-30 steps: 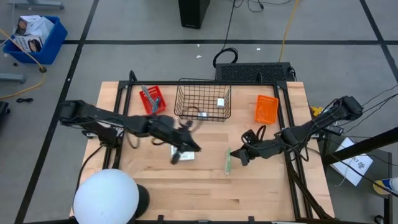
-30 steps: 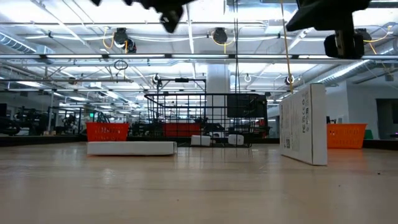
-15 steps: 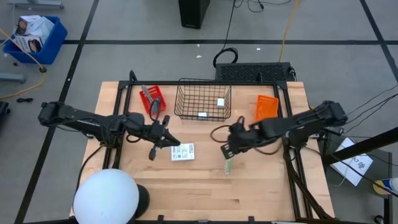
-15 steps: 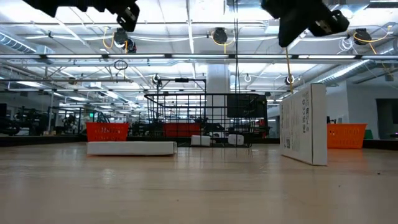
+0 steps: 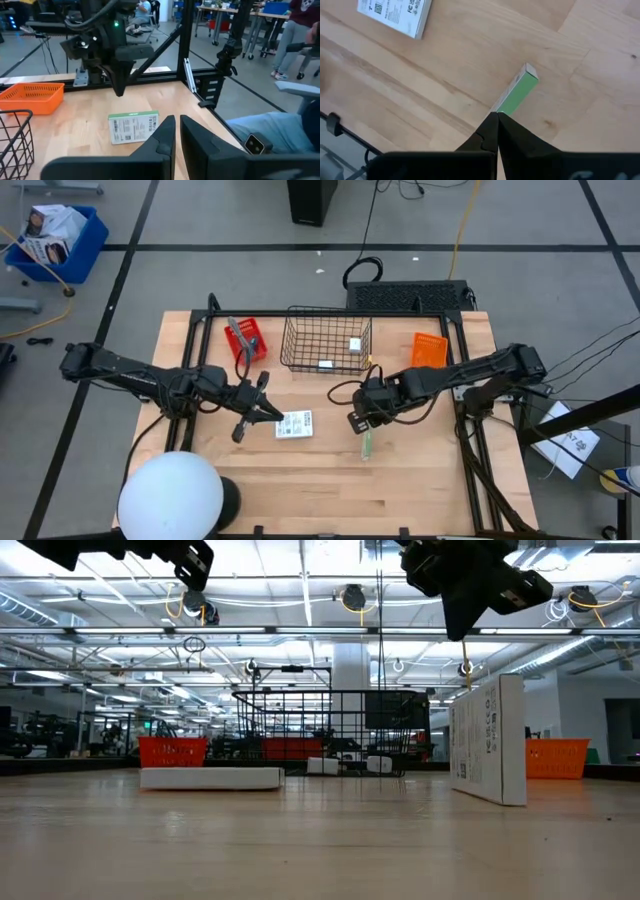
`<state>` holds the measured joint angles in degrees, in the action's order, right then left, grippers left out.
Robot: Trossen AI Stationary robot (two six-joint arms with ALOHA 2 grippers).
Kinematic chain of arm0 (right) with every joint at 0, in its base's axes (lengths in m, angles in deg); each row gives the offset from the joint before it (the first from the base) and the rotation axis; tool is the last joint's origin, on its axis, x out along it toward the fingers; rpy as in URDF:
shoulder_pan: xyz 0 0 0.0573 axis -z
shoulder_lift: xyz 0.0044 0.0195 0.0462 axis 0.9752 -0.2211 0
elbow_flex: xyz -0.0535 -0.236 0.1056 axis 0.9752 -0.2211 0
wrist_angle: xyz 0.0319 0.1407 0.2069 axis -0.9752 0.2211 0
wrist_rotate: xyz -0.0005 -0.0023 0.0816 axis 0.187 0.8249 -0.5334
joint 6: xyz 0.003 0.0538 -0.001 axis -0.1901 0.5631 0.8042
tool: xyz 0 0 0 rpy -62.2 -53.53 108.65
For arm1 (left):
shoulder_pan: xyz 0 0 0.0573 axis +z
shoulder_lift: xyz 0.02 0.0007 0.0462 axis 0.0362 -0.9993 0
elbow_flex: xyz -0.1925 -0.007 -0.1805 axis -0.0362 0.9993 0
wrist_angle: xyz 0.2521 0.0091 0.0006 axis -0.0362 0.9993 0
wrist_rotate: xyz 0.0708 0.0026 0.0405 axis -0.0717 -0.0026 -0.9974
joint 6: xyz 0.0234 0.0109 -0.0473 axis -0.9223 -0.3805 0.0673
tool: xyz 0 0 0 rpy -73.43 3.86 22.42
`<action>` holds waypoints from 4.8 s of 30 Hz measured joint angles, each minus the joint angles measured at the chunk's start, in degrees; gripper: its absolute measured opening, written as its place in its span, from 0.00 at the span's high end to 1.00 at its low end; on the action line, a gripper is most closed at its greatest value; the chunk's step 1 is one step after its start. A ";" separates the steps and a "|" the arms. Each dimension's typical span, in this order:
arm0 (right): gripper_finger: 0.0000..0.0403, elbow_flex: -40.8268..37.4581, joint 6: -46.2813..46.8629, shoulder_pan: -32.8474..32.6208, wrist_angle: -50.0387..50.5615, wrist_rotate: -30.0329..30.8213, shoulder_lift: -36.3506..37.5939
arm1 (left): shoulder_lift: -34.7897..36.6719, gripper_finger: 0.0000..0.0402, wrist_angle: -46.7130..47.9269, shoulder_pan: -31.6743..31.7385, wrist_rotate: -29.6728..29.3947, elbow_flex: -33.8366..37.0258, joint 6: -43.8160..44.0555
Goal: Pick and place items into bin
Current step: Put the right card reader box into the orange bin
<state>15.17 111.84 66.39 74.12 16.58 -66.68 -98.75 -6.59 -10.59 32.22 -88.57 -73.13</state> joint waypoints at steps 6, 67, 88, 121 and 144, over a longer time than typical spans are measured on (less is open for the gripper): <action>1.00 0.00 0.00 0.00 0.02 -0.02 -0.13 | 0.02 0.92 -0.02 0.00 -0.01 0.00 0.26; 0.91 -18.21 1.48 0.00 -11.38 -6.39 2.56 | 0.02 0.92 1.36 -2.56 -4.51 -0.07 0.44; 0.93 -18.21 6.38 12.58 13.70 16.01 30.56 | 0.02 0.92 1.29 -2.56 -4.55 -0.07 1.57; 0.92 -18.19 -24.41 52.68 9.84 13.04 25.94 | -0.02 0.92 1.30 -3.17 -4.55 -0.07 2.86; 0.89 -18.23 -30.03 62.33 7.04 7.47 18.16 | -0.02 0.92 1.61 -3.15 -4.55 -0.07 3.21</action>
<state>-3.06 81.81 128.73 81.17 24.04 -48.52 -98.77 -4.98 -13.74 27.67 -88.64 -69.91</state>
